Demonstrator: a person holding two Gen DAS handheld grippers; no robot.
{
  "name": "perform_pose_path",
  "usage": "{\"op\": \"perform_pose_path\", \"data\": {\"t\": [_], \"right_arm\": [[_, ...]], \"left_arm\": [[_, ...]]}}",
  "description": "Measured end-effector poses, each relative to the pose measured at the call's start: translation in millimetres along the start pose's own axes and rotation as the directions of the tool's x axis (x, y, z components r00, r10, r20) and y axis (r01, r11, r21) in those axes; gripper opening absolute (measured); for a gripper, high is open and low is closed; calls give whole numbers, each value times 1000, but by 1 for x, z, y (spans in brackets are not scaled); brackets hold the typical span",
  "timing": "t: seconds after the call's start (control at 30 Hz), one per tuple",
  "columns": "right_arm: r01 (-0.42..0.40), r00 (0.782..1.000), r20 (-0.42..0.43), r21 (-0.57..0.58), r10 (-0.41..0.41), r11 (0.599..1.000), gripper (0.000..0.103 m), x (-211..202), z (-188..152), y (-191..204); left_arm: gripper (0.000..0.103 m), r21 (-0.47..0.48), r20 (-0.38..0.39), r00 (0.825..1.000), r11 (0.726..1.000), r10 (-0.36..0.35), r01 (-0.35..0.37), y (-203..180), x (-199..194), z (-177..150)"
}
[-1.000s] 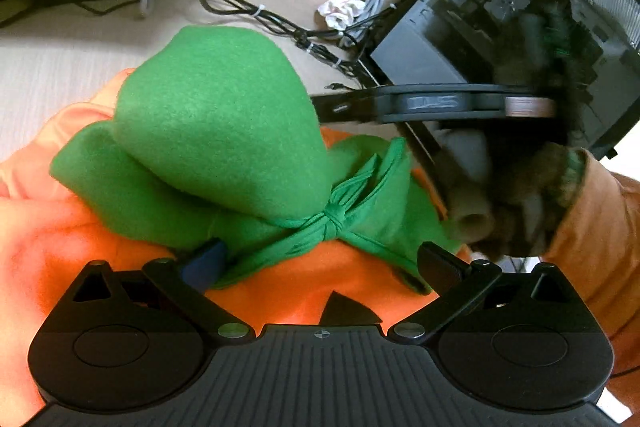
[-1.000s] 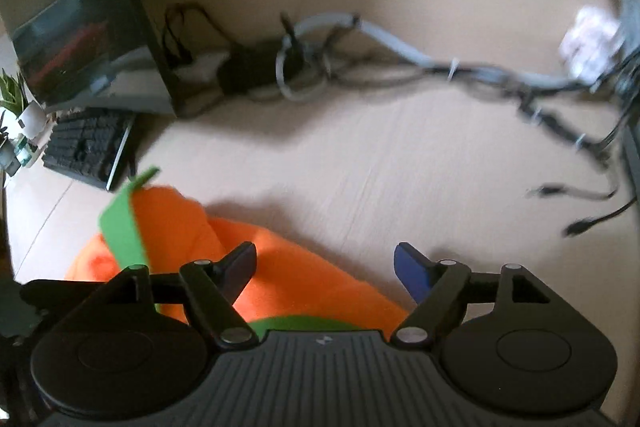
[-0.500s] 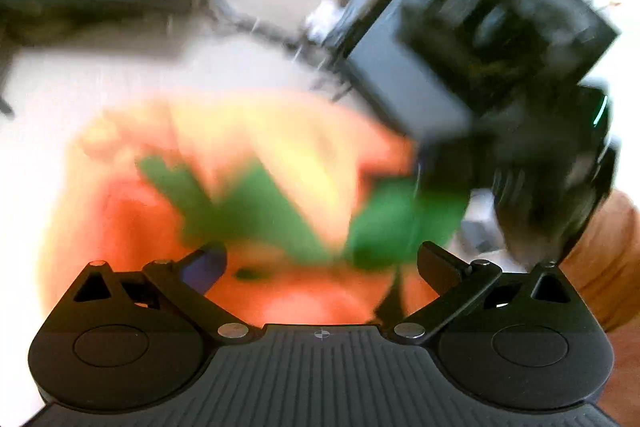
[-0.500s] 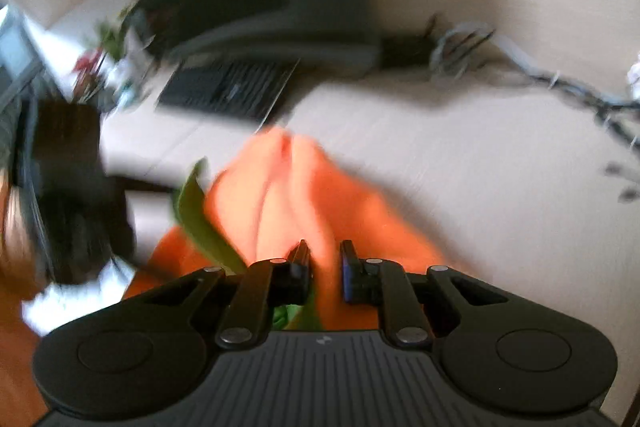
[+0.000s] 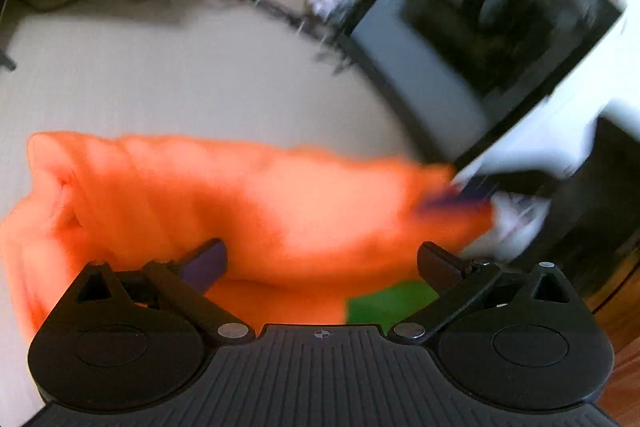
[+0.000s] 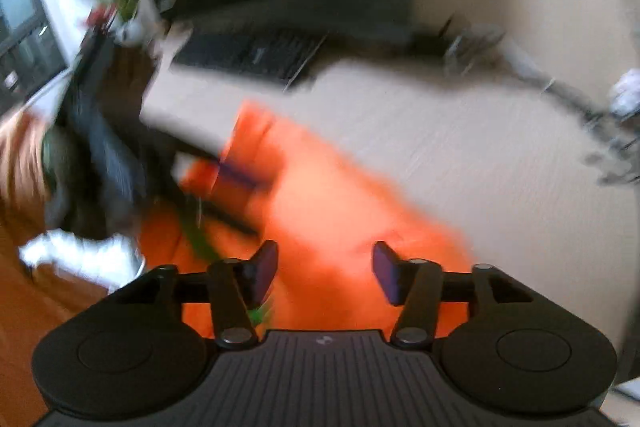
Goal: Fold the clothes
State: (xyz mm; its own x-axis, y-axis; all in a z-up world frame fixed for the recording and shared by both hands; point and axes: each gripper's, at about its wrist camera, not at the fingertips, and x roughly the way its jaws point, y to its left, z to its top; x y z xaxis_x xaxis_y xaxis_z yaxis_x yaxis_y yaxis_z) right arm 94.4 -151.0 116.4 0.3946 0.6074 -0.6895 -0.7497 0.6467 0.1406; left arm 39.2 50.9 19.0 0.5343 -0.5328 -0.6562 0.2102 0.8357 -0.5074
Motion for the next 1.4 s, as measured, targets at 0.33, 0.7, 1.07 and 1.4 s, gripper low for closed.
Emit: {"op": "perform_pose_path", "data": {"t": [0.33, 0.7, 1.07, 1.4], "right_arm": [[227, 964, -116, -101, -238, 969, 71, 40, -51, 1], [-140, 989, 41, 512, 139, 848, 86, -34, -75, -48], [-21, 1000, 30, 505, 7, 863, 55, 34, -76, -51], [-9, 995, 91, 452, -36, 892, 55, 15, -86, -46]], "left_arm": [[103, -178, -57, 998, 983, 26, -36, 34, -27, -8], [103, -329, -46, 997, 944, -55, 37, 61, -27, -21], [103, -317, 152, 985, 948, 87, -35, 48, -82, -10], [97, -356, 99, 984, 929, 147, -103, 57, -59, -19]]}}
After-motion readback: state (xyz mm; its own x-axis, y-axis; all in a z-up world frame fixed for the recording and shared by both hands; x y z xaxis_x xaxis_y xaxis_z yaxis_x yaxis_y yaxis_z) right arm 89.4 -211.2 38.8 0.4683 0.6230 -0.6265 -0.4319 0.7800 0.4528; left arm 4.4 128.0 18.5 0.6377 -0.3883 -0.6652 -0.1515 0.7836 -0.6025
